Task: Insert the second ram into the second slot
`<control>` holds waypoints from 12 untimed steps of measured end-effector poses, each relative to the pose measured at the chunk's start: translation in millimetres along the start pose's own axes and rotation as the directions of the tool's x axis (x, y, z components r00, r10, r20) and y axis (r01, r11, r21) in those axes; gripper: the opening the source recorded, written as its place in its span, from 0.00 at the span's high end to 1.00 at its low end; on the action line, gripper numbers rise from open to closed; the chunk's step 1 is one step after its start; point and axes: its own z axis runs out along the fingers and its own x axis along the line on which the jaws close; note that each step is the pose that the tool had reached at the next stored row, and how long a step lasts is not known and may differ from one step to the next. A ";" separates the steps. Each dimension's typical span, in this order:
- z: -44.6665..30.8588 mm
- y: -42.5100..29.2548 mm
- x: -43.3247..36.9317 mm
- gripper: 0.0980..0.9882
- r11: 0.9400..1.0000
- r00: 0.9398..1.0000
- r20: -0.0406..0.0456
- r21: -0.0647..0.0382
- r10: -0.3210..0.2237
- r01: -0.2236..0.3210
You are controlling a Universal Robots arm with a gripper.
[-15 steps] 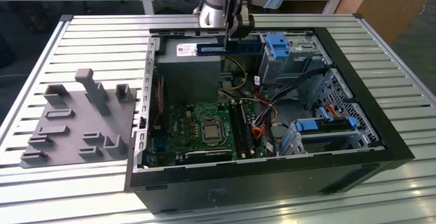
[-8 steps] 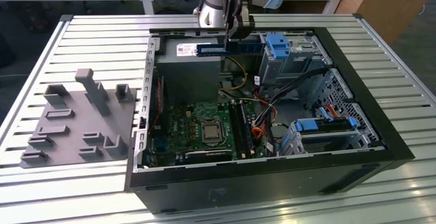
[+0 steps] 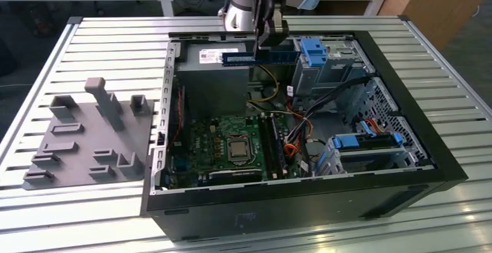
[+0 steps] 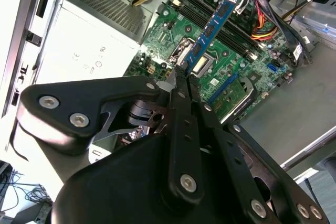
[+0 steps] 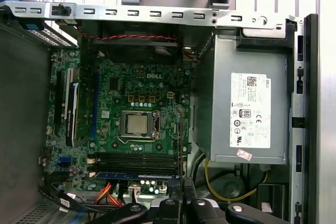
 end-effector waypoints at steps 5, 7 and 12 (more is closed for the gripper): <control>0.0 0.0 1.0 0.96 1.000 1.000 0.000 0.000 0.000 0.000; 0.0 0.0 1.6 0.96 1.000 1.000 0.000 0.000 0.000 0.000; -0.1 0.1 3.1 0.96 1.000 1.000 -0.001 0.000 0.000 0.000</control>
